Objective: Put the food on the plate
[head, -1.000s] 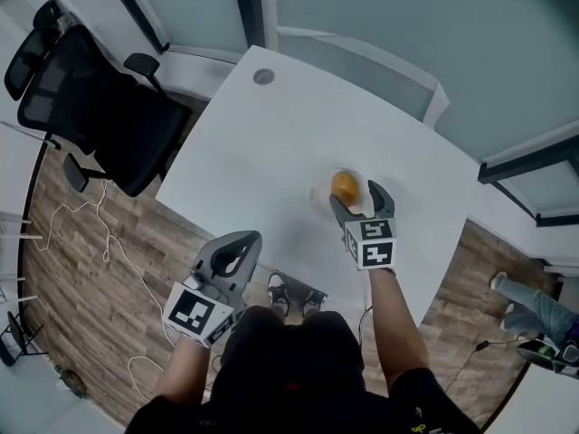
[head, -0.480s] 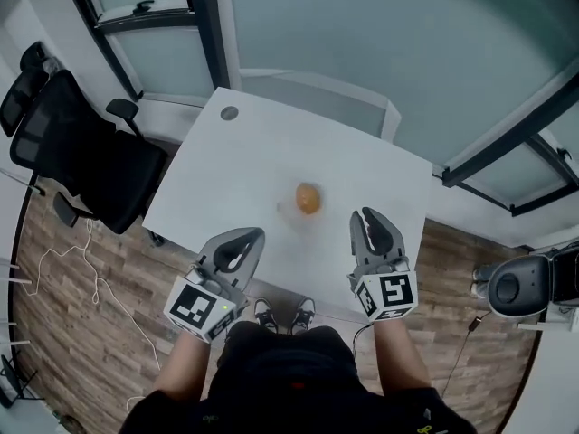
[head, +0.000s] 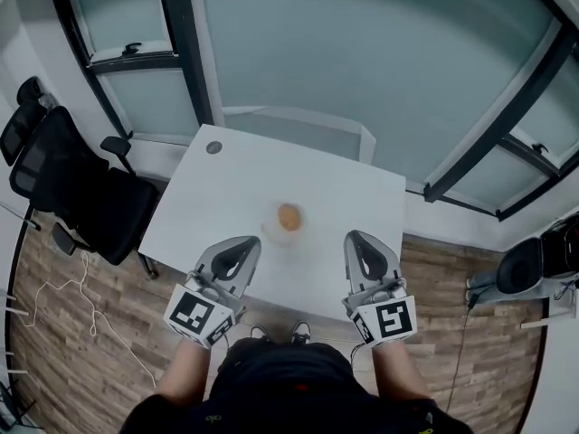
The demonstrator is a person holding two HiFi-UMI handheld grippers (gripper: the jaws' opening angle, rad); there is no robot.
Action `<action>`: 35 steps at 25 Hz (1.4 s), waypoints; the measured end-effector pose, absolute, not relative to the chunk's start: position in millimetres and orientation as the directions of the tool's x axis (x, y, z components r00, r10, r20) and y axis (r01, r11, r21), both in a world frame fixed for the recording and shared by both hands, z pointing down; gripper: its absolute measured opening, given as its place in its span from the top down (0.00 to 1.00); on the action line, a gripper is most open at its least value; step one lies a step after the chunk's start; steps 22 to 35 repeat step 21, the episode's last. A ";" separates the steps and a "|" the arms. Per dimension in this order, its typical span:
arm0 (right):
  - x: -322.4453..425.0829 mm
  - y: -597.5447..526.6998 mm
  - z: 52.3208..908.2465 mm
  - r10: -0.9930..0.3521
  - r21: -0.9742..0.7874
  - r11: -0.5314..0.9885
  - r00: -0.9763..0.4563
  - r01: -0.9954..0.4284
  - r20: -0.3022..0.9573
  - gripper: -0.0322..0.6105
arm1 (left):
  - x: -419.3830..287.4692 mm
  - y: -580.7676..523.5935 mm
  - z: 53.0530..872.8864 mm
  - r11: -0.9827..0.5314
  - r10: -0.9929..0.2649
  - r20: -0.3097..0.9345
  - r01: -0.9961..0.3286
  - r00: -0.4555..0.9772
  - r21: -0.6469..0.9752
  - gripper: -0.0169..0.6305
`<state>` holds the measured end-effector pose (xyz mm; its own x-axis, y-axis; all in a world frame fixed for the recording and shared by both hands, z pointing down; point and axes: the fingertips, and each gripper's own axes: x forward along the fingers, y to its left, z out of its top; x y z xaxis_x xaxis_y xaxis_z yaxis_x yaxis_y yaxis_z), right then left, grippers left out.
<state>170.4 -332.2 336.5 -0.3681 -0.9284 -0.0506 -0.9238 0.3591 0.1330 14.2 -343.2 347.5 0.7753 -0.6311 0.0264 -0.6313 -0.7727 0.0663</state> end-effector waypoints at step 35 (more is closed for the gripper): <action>153.2 -329.6 336.2 -0.897 0.110 0.439 -0.442 -0.892 -0.007 0.90 | 7.0 -335.5 331.4 -0.752 -0.658 -0.006 -0.657 0.753 0.053 0.94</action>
